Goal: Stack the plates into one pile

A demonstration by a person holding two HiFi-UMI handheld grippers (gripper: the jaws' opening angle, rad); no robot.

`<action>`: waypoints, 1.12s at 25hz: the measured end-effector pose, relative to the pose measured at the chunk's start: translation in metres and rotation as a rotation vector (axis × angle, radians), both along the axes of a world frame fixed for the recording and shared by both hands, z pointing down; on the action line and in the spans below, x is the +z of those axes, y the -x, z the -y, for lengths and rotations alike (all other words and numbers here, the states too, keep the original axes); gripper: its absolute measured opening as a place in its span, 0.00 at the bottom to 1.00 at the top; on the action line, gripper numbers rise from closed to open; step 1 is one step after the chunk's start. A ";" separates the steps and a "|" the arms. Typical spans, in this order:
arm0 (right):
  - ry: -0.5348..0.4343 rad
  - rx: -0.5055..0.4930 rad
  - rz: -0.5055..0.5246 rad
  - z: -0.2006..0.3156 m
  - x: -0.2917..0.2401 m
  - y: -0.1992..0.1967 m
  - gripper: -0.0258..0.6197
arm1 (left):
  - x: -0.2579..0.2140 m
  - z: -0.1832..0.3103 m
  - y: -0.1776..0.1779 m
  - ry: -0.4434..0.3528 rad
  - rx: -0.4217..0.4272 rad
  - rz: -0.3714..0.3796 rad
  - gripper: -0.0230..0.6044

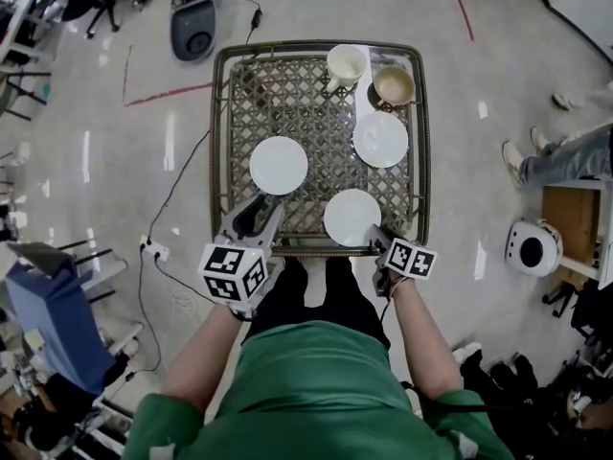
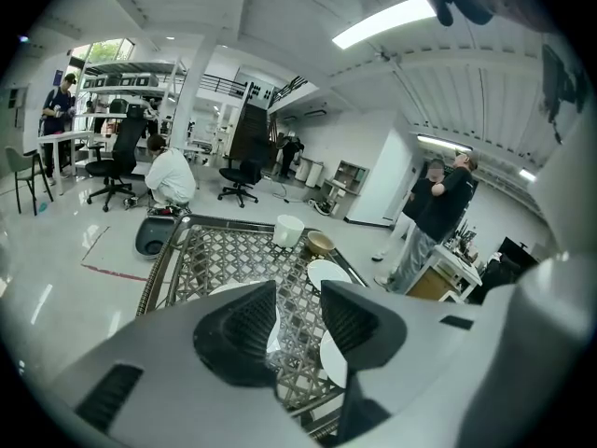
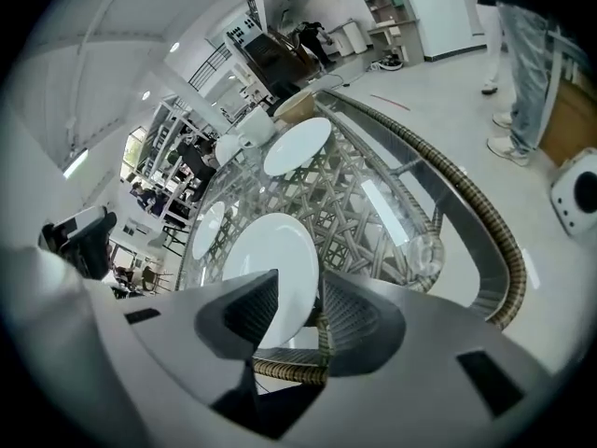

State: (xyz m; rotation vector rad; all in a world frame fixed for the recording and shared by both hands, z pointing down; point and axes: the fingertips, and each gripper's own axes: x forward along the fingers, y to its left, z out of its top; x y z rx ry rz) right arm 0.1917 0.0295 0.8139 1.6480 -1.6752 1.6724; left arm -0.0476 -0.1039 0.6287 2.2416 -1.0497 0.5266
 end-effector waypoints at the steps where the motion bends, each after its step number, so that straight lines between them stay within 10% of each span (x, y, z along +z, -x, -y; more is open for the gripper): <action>1: 0.004 0.002 0.008 0.000 0.002 0.002 0.29 | -0.001 0.000 0.001 -0.001 -0.002 0.001 0.29; 13: 0.029 0.039 0.034 -0.001 0.009 0.002 0.15 | -0.012 -0.004 0.014 -0.004 -0.041 -0.018 0.29; 28: -0.274 0.056 0.106 0.056 -0.079 -0.002 0.09 | -0.037 0.008 0.010 -0.059 -0.046 -0.038 0.29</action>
